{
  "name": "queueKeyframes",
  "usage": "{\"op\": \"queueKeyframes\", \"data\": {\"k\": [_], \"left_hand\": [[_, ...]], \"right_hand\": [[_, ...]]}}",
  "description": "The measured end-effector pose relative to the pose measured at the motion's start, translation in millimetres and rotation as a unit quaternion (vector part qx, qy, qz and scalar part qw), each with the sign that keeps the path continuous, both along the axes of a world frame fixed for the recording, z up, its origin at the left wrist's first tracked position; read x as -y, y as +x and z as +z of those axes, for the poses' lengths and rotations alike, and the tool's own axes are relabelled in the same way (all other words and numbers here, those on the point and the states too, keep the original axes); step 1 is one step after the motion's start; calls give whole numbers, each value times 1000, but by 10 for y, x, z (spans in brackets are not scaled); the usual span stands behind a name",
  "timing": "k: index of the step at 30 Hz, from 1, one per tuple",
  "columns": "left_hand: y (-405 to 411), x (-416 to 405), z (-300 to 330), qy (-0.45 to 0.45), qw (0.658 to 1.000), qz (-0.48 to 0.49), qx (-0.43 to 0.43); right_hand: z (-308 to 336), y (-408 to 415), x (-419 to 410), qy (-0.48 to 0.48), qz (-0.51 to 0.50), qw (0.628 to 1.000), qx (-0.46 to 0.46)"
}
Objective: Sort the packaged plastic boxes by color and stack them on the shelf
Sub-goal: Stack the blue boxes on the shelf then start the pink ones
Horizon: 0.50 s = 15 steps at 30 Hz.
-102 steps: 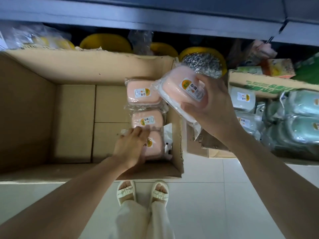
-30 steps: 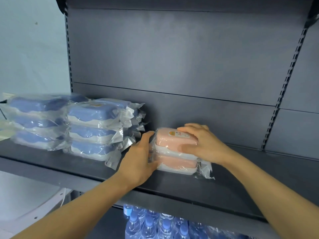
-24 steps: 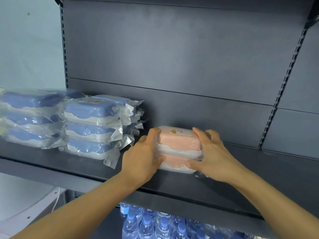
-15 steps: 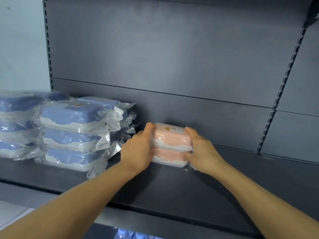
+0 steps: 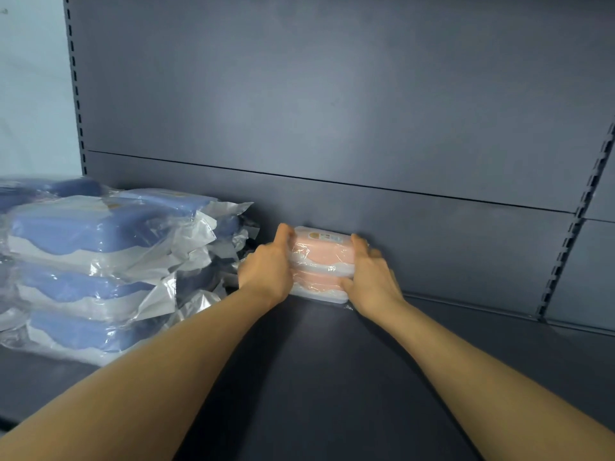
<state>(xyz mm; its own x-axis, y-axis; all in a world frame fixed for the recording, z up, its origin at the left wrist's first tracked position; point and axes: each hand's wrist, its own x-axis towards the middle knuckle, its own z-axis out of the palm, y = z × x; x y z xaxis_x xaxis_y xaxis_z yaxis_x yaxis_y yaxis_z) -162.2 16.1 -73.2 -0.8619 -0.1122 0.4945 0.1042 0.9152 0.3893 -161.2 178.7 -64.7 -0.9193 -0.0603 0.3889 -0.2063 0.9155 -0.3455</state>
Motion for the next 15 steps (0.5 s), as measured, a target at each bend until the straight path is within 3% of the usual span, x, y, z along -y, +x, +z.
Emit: {"op": "queueKeyframes", "data": {"k": [9,15], "left_hand": [[111,10,29,11,998,-15,52],[633,27,106,-47,998,-26,29]], "right_hand": [[40,125,-20,27,-8,1000,4],[194,691,-55,75,3,996,-50]]}}
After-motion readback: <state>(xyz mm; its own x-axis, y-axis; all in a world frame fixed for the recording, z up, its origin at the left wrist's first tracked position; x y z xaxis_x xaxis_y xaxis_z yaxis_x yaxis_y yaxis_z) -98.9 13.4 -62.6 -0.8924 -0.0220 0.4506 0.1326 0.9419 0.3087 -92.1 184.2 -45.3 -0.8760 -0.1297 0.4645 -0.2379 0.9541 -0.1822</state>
